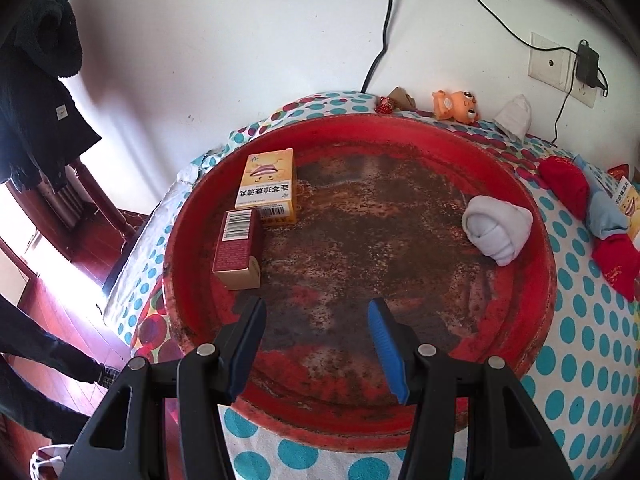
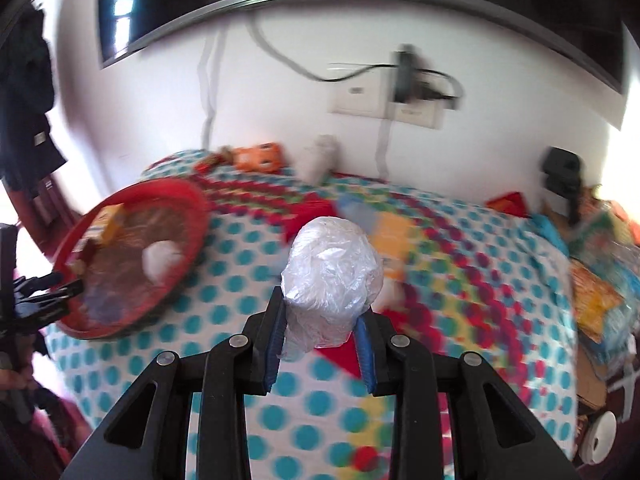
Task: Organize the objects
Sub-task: 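Carry the plastic bag into the red tray beside the sock and release it with the right gripper, then grasp the orange QR-code box with the right gripper, then grasp the light-blue sock with the left gripper while the right gripper holds the orange box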
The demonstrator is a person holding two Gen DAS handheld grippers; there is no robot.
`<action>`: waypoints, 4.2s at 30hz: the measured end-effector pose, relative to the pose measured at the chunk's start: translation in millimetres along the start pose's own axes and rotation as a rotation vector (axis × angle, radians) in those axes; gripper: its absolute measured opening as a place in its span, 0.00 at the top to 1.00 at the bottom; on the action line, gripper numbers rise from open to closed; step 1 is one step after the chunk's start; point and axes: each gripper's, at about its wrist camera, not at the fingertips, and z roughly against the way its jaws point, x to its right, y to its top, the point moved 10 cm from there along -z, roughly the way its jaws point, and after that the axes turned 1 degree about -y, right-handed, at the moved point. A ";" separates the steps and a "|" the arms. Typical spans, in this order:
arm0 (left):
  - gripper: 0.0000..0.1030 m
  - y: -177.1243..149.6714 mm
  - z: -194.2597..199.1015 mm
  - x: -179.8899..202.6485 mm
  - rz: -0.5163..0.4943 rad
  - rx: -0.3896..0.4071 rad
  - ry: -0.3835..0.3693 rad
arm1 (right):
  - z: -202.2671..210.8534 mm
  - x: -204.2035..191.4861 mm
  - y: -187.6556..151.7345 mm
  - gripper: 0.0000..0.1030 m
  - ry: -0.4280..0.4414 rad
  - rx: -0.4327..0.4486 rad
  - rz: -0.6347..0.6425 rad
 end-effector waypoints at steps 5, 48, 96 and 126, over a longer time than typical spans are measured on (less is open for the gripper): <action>0.47 1.5 -0.6 -4.9 0.006 0.006 0.003 | -13.8 -64.0 -0.2 0.72 0.082 -0.028 0.080; 0.47 -0.7 -16.9 7.5 0.008 -0.022 -0.072 | -86.6 -199.1 -20.9 0.48 0.266 -0.162 0.235; 0.31 41.0 55.7 207.2 -0.282 0.072 -0.345 | -76.4 185.7 -43.3 0.74 -0.250 -0.040 -0.175; 0.70 61.6 -2.1 317.8 -0.334 -0.047 -0.411 | -88.8 188.2 -54.2 0.73 -0.168 -0.084 -0.199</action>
